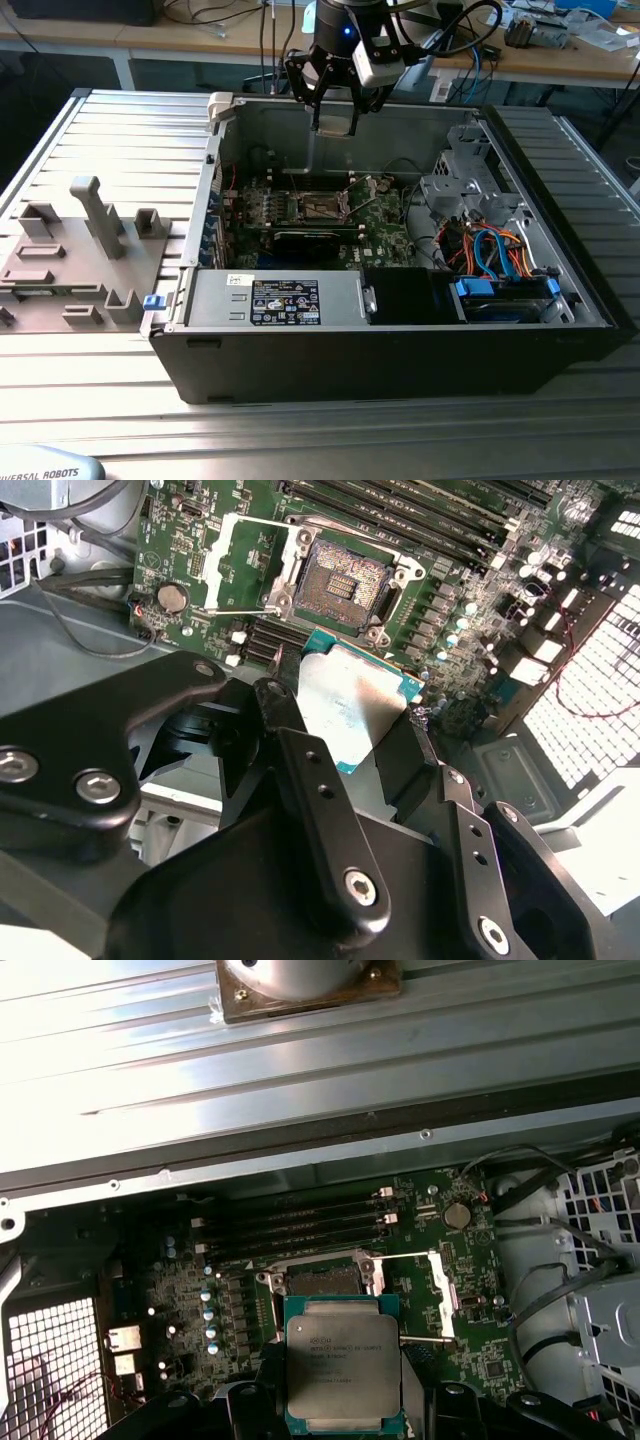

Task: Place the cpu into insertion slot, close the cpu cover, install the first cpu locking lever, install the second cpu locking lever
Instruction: 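Place the cpu into insertion slot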

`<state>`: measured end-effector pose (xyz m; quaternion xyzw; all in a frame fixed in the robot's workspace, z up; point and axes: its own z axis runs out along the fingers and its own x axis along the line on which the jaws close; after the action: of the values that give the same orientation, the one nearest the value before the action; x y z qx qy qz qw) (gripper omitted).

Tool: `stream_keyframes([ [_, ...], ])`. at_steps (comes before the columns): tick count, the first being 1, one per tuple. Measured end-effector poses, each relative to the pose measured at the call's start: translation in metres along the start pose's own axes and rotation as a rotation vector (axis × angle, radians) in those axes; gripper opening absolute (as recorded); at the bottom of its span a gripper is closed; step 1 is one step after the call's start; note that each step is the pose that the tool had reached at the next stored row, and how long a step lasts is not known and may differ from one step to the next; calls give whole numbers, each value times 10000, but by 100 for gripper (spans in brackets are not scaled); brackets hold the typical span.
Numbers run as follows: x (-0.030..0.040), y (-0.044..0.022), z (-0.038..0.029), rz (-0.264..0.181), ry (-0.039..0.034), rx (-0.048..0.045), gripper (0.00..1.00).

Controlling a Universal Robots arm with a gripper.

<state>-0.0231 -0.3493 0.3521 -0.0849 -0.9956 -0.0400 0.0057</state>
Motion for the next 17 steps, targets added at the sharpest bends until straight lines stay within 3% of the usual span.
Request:
stream_keyframes([
  [17, 0, 0, 0, 84, -7, -1, 54],
])
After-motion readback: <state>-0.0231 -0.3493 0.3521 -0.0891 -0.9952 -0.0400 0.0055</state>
